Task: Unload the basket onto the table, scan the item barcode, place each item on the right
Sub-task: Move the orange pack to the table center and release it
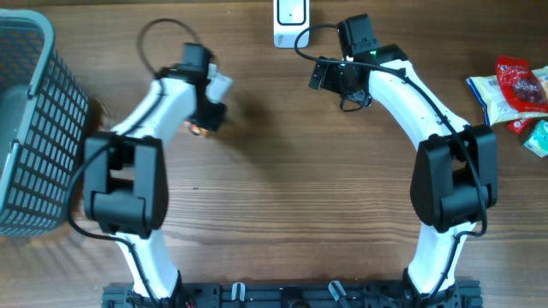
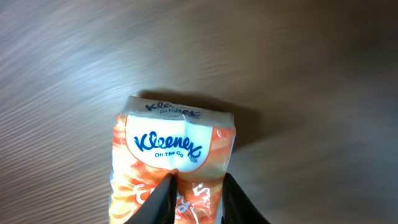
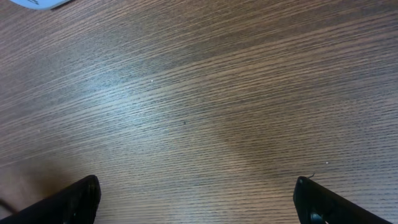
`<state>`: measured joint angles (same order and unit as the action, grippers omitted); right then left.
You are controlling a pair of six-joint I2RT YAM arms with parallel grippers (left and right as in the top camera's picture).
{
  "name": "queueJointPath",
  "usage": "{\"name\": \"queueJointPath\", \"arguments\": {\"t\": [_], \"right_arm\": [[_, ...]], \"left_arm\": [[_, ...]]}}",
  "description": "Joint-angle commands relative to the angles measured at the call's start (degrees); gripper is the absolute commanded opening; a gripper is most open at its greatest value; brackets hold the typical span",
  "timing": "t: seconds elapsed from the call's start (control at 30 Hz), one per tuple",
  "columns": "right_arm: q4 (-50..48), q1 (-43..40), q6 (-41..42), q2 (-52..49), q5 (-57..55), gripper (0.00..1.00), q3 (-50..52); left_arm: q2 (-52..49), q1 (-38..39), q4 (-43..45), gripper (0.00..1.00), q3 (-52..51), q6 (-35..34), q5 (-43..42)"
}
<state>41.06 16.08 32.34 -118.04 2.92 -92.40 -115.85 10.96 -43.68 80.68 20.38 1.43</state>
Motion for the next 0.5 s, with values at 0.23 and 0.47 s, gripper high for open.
{"name": "queueJointPath", "arguments": {"t": [0.23,0.47], "right_arm": [[-0.11,0.22,0.72,2.10,-0.98,1.00,-0.37],[-0.11,0.22,0.74,2.10,-0.98,1.00,-0.37]], "left_arm": [[17.92,9.57,0.04,0.32,-0.31,-10.38,-0.11],[31.10,2.56,1.88,1.00,-0.31,-21.44,-0.09]]}}
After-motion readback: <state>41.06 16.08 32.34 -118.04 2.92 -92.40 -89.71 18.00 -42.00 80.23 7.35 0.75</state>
